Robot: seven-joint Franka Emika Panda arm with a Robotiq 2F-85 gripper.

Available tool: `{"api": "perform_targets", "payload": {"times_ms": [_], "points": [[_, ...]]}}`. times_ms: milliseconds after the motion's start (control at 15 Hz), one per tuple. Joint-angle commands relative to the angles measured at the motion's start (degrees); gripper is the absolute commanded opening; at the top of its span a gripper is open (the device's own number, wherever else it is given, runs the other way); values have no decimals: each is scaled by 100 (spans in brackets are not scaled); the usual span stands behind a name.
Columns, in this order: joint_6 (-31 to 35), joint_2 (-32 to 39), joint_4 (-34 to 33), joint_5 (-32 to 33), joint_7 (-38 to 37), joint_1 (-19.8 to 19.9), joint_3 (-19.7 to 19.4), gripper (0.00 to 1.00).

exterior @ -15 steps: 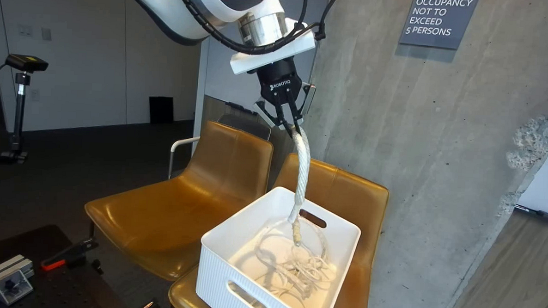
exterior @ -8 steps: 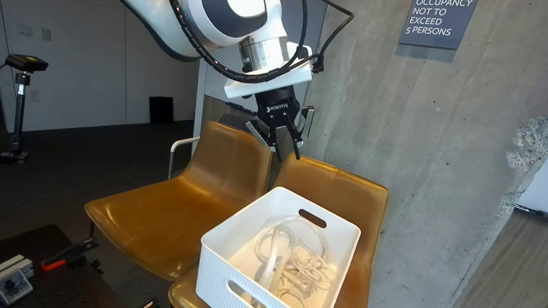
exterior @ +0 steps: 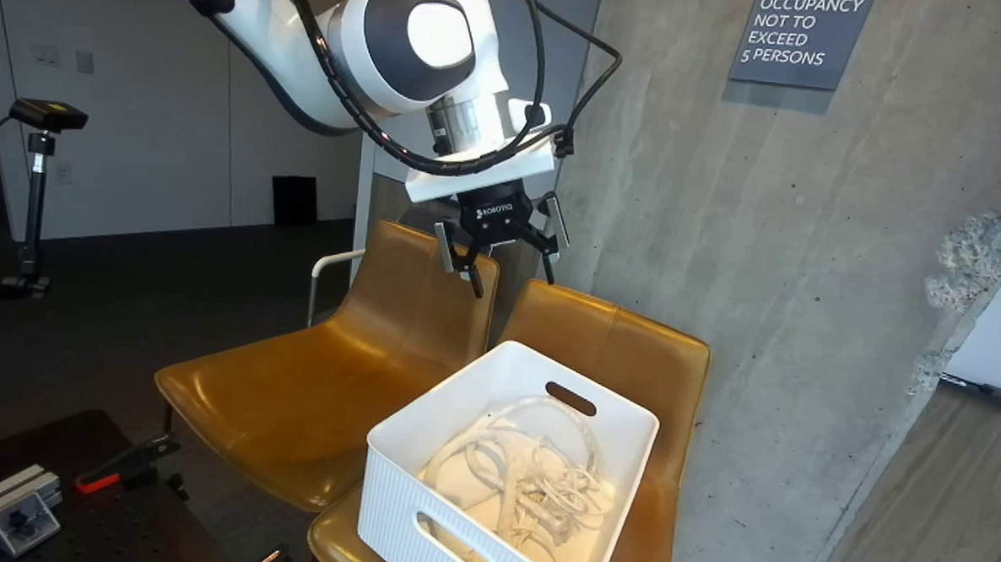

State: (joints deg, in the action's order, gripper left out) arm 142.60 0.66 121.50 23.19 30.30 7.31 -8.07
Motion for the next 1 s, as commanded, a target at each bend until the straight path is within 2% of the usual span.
{"api": "perform_targets", "payload": {"times_ms": [0, 200, 467, 733, 933], "points": [[570, 384, 117, -4, 91, -23, 70, 100], [871, 820, 74, -226, 283, 72, 88, 100], [1056, 1438, -217, -940, 1045, 403, 222, 100], [916, 2239, -923, -1654, 1862, 830, 449, 100], [739, 2901, -1646, -1929, 2289, 1115, 641, 100]]}}
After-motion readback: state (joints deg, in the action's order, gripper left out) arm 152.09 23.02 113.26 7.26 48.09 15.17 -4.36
